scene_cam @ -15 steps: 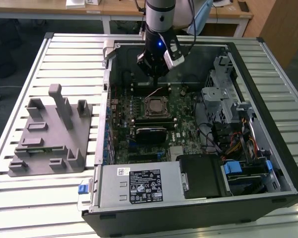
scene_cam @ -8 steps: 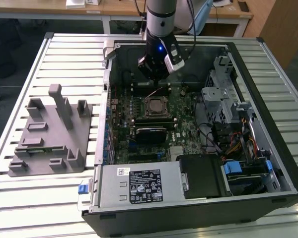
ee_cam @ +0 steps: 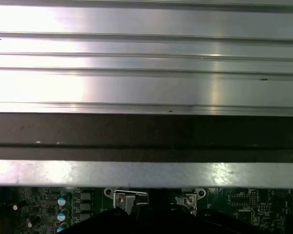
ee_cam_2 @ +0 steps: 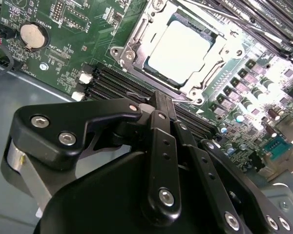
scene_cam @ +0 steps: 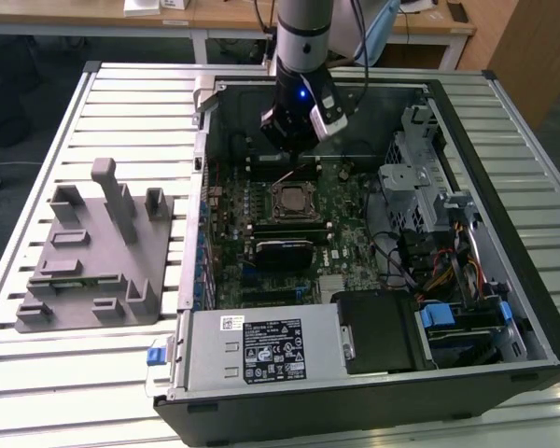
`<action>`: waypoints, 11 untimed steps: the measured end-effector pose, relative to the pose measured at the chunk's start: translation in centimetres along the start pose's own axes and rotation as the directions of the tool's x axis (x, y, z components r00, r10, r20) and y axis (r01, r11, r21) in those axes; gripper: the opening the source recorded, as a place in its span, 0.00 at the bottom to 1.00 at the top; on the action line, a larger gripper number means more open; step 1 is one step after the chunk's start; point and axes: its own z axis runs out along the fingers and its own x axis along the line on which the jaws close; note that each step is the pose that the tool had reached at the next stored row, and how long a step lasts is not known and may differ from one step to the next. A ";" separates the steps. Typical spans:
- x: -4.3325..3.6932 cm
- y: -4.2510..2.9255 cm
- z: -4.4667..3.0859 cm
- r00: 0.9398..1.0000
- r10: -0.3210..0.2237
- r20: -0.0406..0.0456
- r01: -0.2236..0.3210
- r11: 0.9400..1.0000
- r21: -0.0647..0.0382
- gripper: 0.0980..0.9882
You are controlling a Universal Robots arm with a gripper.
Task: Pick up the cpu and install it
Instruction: 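Install the first cpu locking lever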
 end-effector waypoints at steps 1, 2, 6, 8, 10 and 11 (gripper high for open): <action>-0.01 0.02 0.06 1.000 -0.001 0.000 0.001 1.000 0.000 0.02; -0.02 0.04 0.12 1.000 -0.001 0.000 0.001 1.000 0.000 0.02; -0.10 0.21 0.39 1.000 -0.003 0.000 0.003 1.000 0.000 0.02; -0.20 0.29 0.51 1.000 -0.004 0.000 0.004 1.000 0.000 0.02; -0.34 0.38 0.62 1.000 -0.004 0.000 0.004 1.000 0.000 0.02; -0.41 0.42 0.67 1.000 -0.005 0.000 0.005 1.000 0.000 0.02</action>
